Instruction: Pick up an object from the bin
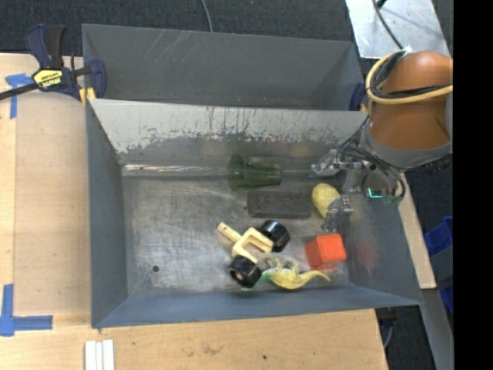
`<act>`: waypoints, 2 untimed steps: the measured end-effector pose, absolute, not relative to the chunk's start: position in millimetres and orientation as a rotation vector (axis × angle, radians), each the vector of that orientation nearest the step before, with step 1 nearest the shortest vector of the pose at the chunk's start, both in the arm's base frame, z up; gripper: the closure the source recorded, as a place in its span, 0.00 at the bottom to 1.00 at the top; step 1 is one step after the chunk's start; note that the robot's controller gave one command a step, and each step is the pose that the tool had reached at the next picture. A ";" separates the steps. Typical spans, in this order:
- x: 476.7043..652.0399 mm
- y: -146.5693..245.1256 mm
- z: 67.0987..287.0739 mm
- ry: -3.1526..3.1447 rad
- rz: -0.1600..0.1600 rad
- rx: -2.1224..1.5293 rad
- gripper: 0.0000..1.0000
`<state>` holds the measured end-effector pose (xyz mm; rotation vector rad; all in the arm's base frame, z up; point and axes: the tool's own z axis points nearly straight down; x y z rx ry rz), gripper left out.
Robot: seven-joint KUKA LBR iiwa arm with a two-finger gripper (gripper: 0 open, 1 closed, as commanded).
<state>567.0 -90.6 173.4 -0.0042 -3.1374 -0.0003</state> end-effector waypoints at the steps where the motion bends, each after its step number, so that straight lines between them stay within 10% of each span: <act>1: 568.9 -90.4 177.8 -3.145 0.001 -0.001 0.00; 2: 574.4 -88.0 76.8 -3.146 0.001 -0.138 1.00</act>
Offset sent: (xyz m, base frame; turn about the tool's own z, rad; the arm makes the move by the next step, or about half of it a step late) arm 0.0035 0.0038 -0.1034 0.0858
